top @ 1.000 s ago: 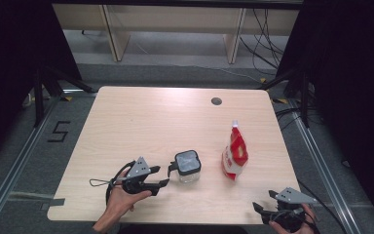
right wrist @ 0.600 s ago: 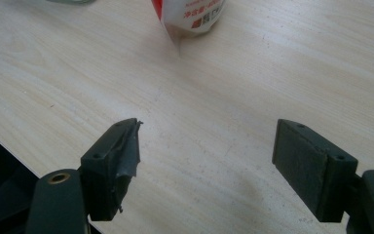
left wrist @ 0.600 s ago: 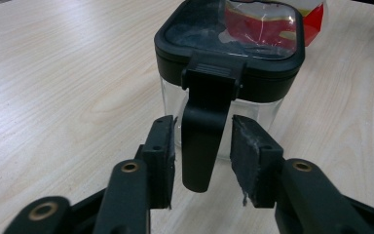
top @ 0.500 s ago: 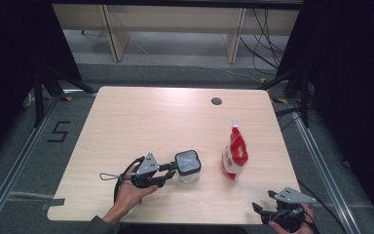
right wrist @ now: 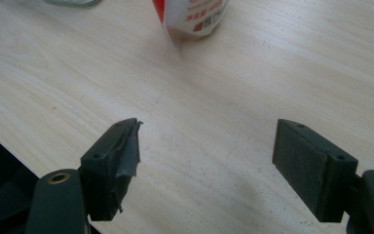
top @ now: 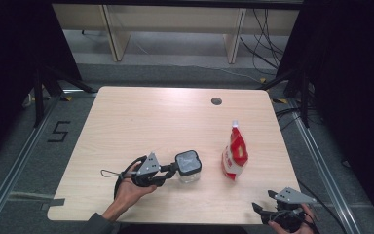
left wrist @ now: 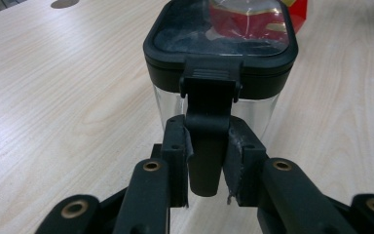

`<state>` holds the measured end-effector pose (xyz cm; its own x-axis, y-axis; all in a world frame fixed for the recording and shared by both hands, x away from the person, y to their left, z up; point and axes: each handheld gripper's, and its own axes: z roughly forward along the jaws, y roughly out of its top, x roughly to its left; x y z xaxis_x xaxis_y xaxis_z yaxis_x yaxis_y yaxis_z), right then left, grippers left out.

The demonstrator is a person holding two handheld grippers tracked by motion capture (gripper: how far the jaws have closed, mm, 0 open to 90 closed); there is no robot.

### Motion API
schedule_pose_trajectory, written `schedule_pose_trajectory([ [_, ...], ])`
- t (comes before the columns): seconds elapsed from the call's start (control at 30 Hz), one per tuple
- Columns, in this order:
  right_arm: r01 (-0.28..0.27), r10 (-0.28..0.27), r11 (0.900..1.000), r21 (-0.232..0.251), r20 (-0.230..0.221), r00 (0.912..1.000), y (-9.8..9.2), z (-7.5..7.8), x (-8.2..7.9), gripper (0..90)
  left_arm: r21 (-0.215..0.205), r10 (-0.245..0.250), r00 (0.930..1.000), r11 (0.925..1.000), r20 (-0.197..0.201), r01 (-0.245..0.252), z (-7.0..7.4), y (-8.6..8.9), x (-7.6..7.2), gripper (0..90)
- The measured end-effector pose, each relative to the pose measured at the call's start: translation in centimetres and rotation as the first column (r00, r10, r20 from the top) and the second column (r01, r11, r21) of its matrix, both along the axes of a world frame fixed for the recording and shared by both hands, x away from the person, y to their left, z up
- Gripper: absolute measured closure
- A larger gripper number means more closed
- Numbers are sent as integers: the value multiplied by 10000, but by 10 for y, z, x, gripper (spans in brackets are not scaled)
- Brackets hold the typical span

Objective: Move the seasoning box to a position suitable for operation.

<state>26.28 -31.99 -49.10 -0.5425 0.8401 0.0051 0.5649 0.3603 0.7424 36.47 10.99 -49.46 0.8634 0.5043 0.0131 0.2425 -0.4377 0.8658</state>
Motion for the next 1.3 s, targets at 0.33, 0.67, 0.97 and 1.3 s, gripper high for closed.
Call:
schedule_pose_trajectory([
  [0.33, 73, -70, 9998, 162, -146, 9999, 2, 0, -1, 265, -67, -955, 9954, 9954, -41, 955, -1, 5, -7, 722],
  [0.67, -321, 320, 9992, 222, 38, 9995, 5, 1, -1, 286, -60, -1836, 9830, 9830, 83, 1836, 0, 5, -20, 723],
  [0.97, -589, 584, 9978, 309, 154, 9982, 7, 1, -1, 287, -46, -2335, 9723, 9723, 97, 2336, -2, 5, -20, 722],
  [1.3, -597, 595, 9980, 195, 101, 9982, 6, 1, -1, 285, -256, -2137, 9769, 9766, -63, 2135, -3, 6, -16, 716],
])
